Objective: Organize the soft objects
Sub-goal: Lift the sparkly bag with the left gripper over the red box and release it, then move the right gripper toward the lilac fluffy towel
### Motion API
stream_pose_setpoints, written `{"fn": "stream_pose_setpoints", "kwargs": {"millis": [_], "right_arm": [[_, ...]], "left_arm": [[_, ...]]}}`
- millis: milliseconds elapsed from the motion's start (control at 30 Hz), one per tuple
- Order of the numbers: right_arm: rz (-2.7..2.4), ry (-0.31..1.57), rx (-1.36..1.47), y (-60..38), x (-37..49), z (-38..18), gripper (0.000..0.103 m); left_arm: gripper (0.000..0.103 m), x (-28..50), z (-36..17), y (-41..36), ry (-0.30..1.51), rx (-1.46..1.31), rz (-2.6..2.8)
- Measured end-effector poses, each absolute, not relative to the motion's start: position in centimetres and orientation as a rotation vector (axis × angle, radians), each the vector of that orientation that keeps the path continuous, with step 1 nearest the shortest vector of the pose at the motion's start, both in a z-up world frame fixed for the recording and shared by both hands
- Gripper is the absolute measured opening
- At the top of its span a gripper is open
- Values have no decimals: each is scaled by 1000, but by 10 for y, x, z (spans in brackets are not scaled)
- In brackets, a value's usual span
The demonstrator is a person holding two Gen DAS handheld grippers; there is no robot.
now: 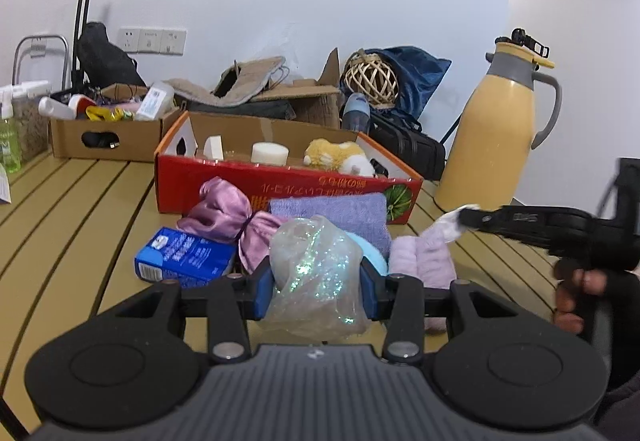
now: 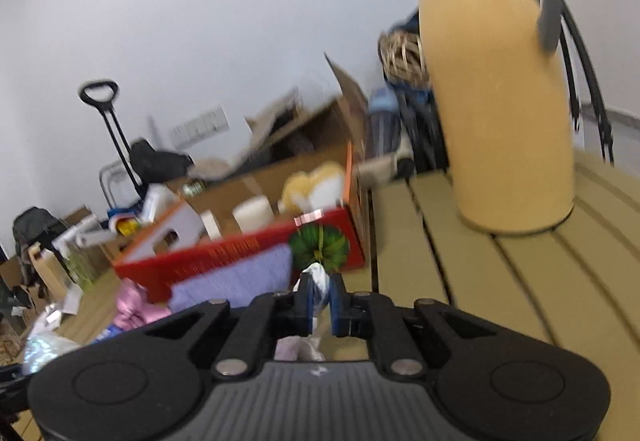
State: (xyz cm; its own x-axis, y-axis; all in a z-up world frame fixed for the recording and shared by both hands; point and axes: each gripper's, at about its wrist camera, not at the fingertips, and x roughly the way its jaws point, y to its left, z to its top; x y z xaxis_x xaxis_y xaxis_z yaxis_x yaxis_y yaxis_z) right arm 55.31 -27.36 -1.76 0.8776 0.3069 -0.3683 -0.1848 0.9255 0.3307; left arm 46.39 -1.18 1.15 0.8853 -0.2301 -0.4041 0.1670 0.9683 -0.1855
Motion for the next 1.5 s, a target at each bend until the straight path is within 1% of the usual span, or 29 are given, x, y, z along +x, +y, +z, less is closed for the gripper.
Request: {"fn": "stream_pose_setpoints", "kwargs": {"millis": [133, 233, 367, 467, 533, 567, 600, 633, 667, 700, 733, 767, 800, 867, 933, 1067, 1133, 1167, 1233, 1300, 1333, 1400, 1433, 1500], "right_arm": [[279, 354, 209, -271, 540, 9, 8], [343, 347, 196, -260, 560, 30, 8], [414, 391, 181, -225, 625, 55, 8], [461, 467, 151, -181, 698, 67, 8], [466, 491, 110, -150, 739, 71, 8], [470, 503, 79, -132, 759, 71, 8], [476, 512, 58, -116, 778, 70, 10], [480, 523, 31, -99, 798, 68, 12], [477, 538, 10, -83, 816, 63, 14], [466, 555, 0, -71, 833, 57, 22], [451, 579, -15, -61, 848, 51, 28], [429, 597, -17, -56, 856, 45, 36], [416, 602, -4, -55, 860, 41, 41], [441, 591, 4, -57, 858, 37, 44], [432, 571, 9, -62, 849, 42, 44], [437, 533, 27, -81, 809, 71, 46], [469, 486, 5, -90, 774, 92, 51], [483, 459, -10, -94, 756, 101, 56], [507, 408, -43, -101, 715, 116, 57], [522, 370, -73, -108, 674, 127, 63], [522, 350, -80, -113, 651, 129, 66], [522, 306, -93, -125, 602, 129, 80], [521, 290, -95, -131, 582, 127, 82], [511, 274, -99, -144, 541, 118, 83]], "left_arm": [[43, 481, 32, -1, 419, -150, -220], [43, 519, 59, 11, 402, -133, -240], [43, 611, 78, 33, 463, -126, -229], [43, 675, 71, 46, 531, -49, -179], [44, 708, 61, 46, 547, 58, -130], [48, 719, 56, 47, 547, 78, -135], [54, 727, 51, 48, 558, 83, -153], [58, 738, 47, 51, 576, 79, -166], [66, 747, 43, 54, 585, 67, -152], [78, 757, 39, 57, 593, 54, -128], [83, 763, 35, 61, 601, 41, -106], [86, 766, 33, 65, 608, 21, -78], [86, 767, 33, 72, 606, -8, -78], [86, 758, 35, 83, 593, -55, -108], [86, 743, 39, 93, 580, -81, -100], [87, 691, 60, 106, 520, -124, -71], [89, 654, 76, 110, 471, -141, -75], [91, 633, 83, 109, 445, -143, -75], [93, 597, 94, 107, 403, -139, -70], [94, 554, 101, 100, 367, -119, -67], [94, 532, 102, 96, 348, -103, -53], [100, 484, 101, 86, 297, -54, -37], [101, 460, 98, 81, 269, -43, -38], [102, 417, 93, 75, 248, -47, -49]]}}
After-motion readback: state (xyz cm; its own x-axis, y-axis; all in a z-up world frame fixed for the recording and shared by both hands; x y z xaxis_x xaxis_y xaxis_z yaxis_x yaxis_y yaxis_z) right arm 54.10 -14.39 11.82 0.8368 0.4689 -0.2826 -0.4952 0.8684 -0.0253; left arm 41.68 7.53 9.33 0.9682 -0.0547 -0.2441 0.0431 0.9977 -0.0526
